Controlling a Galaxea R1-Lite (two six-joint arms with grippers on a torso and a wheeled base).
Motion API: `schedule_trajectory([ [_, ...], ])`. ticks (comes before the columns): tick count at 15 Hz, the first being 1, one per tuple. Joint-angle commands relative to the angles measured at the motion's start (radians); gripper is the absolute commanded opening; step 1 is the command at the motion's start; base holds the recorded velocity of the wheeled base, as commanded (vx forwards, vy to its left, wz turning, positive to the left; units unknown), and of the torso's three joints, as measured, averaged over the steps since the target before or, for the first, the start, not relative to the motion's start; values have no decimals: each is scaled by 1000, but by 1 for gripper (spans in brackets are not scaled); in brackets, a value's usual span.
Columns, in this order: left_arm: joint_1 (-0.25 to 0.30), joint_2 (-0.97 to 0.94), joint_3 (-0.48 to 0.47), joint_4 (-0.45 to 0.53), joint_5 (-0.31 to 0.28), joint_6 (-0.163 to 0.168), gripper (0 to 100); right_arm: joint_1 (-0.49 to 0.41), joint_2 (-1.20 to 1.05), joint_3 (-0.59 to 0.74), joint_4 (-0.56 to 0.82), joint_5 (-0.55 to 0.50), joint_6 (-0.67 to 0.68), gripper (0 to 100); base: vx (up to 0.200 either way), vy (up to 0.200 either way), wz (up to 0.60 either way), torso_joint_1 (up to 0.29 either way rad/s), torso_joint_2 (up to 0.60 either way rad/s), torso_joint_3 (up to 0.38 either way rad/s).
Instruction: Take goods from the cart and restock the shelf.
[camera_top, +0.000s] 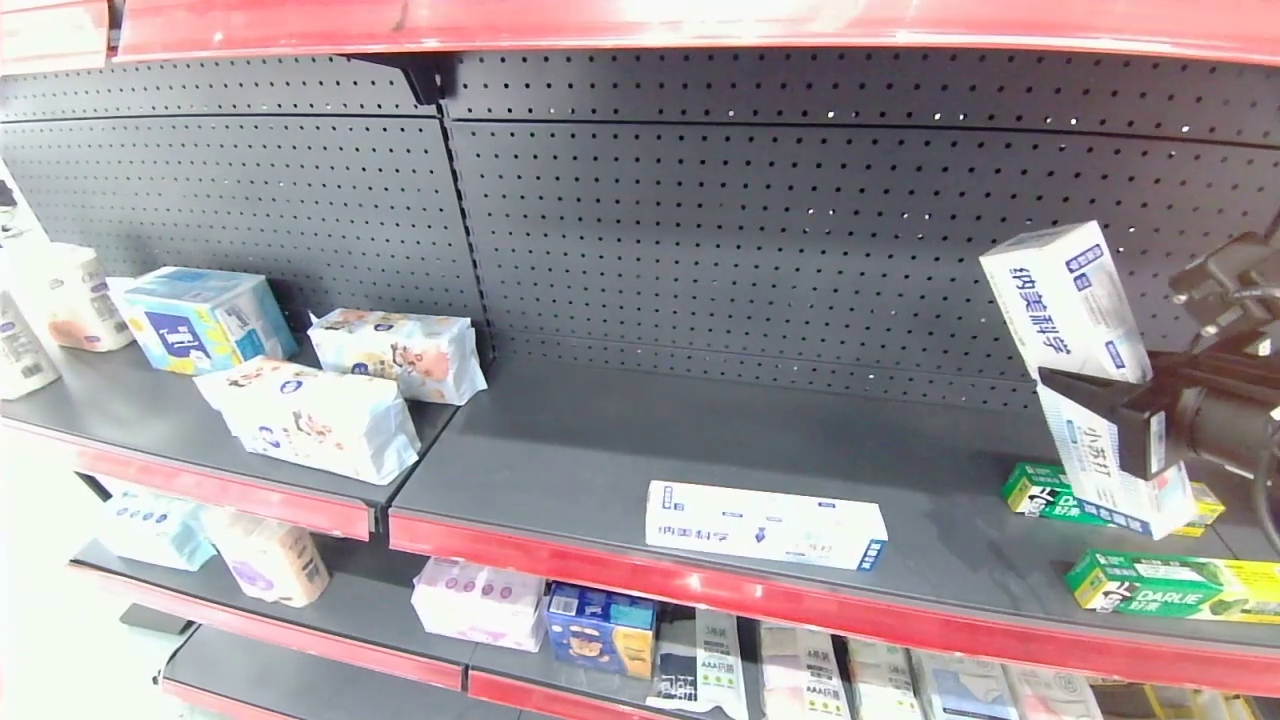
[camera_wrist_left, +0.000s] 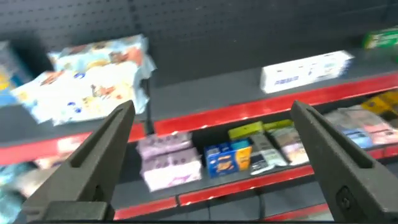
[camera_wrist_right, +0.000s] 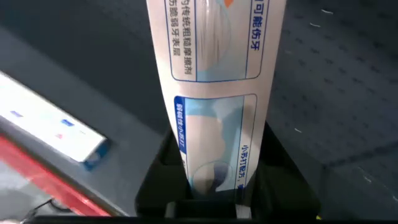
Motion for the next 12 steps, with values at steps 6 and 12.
schedule_trajectory([
  [6, 0, -145, 28, 120, 196, -6, 100, 187, 267, -220, -1, 50, 2, 0, 0, 0, 0, 0, 0, 0],
  [12, 0, -222, 119, 121, 273, -9, 100, 204, 289, -220, -1, 53, 2, 0, 0, 0, 0, 0, 0, 0],
])
